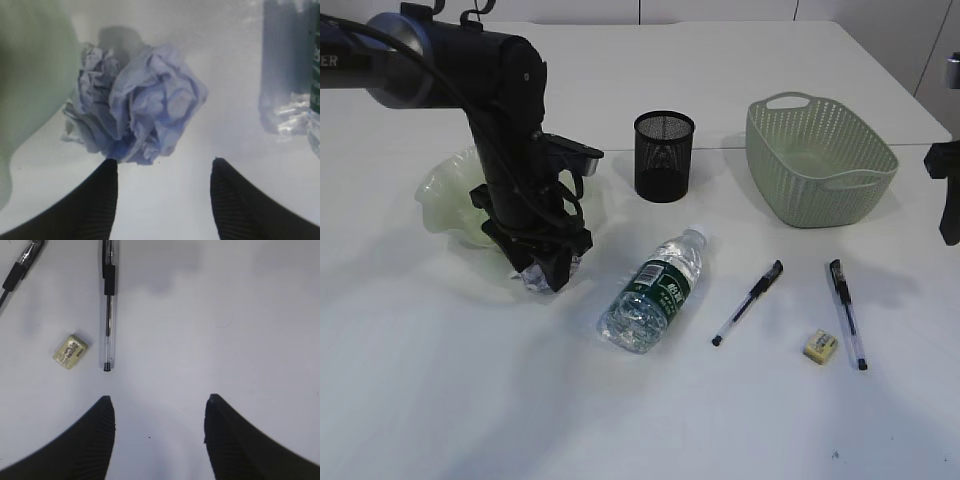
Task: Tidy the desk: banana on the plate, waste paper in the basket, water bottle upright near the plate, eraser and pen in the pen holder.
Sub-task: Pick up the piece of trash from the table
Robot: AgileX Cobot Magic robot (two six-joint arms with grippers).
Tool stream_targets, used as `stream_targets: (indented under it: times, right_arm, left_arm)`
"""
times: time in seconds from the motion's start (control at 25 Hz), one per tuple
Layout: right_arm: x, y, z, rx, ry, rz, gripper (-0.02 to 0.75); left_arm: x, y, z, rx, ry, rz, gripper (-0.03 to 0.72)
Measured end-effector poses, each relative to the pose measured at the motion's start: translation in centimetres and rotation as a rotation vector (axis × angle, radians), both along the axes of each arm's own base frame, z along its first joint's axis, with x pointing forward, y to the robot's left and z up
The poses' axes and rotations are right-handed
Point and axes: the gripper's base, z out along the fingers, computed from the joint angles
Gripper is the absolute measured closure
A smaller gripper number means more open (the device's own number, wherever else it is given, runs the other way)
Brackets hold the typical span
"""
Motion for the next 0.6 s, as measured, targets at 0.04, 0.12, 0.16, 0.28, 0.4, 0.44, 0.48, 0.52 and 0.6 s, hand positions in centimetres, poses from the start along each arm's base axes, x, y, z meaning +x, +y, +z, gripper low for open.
stream_targets:
  times: [0.04,0.12,0.16,0.28,0.4,0.44,0.48,0.52,0.6]
  right_arm:
    - [0.0,0.0,0.0,0.0,-0.002,0.0,0.309]
    - [0.0,0.0,0.0,0.0,-0.002,0.0,0.309]
    - [0.0,0.0,0.0,0.0,-0.002,0.0,0.309]
    - [0.0,0.0,0.0,0.0,-0.002,0.0,0.309]
    - [0.0,0.0,0.0,0.0,-0.002,0.0,0.309]
    - [0.0,0.0,0.0,0.0,-0.002,0.0,0.309]
    - [0.0,0.0,0.0,0.0,-0.002,0.0,0.309]
    - [0.0,0.0,0.0,0.0,-0.002,0.0,0.309]
    - [0.0,0.0,0.0,0.0,-0.002,0.0,0.309]
  left_arm:
    - [0.0,-0.1,-0.2,-0.006,0.002,0.003,0.27]
    - [0.2,-0.2,-0.2,-0.018,-0.011,0.005,0.27]
    - [0.2,-0.2,-0.2,-0.022,-0.014,0.007,0.27]
    - [0.4,-0.3,-0.1,-0.029,-0.028,0.006,0.27]
    - [0.7,-0.5,-0.1,-0.036,-0.046,-0.004,0.27]
    - [0.8,-0.5,0.0,-0.038,-0.05,-0.006,0.27]
    - [0.8,-0.5,-0.1,-0.04,-0.053,-0.006,0.27]
    - [1.0,-0.6,-0.1,-0.041,-0.057,-0.008,0.27]
    - [1.2,-0.7,-0.2,-0.043,-0.061,-0.009,0.27]
